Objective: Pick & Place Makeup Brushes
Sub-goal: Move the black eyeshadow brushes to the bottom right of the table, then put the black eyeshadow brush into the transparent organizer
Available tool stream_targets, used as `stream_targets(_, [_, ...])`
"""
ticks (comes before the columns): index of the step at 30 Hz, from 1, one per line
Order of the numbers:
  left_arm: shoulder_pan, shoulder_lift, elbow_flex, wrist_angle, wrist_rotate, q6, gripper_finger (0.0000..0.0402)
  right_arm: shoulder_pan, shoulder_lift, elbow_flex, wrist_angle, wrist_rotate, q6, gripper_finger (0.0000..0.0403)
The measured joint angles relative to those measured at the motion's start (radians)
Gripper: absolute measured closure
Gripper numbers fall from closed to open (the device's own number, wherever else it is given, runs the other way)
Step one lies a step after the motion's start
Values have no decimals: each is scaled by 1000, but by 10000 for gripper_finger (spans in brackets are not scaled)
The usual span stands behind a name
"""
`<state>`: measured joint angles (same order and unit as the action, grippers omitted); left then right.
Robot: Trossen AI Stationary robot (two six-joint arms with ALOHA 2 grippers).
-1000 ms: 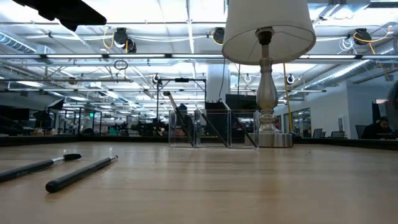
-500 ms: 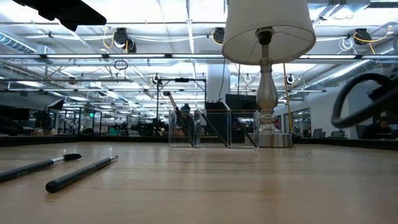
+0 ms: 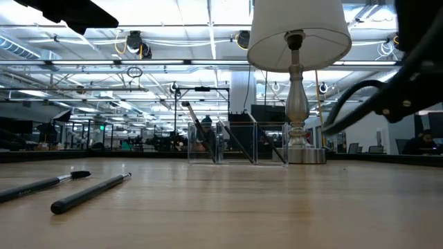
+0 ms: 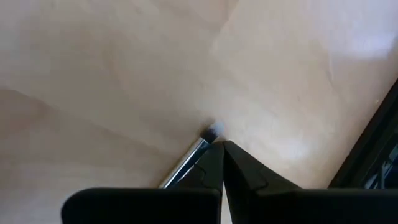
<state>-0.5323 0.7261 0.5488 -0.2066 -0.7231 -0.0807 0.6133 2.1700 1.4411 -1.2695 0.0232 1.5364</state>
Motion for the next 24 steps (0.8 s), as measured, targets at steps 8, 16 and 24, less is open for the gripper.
stream_targets(8, [0,0,0,0,0,4,364,-43,0,5,8,40,-83,403])
stream_targets(16, [0,0,0,-1,0,7,364,-61,-11,129,-259,251,-85,403])
stream_targets(24, [-1,0,0,-14,18,1,364,-32,-219,166,-79,394,39,403])
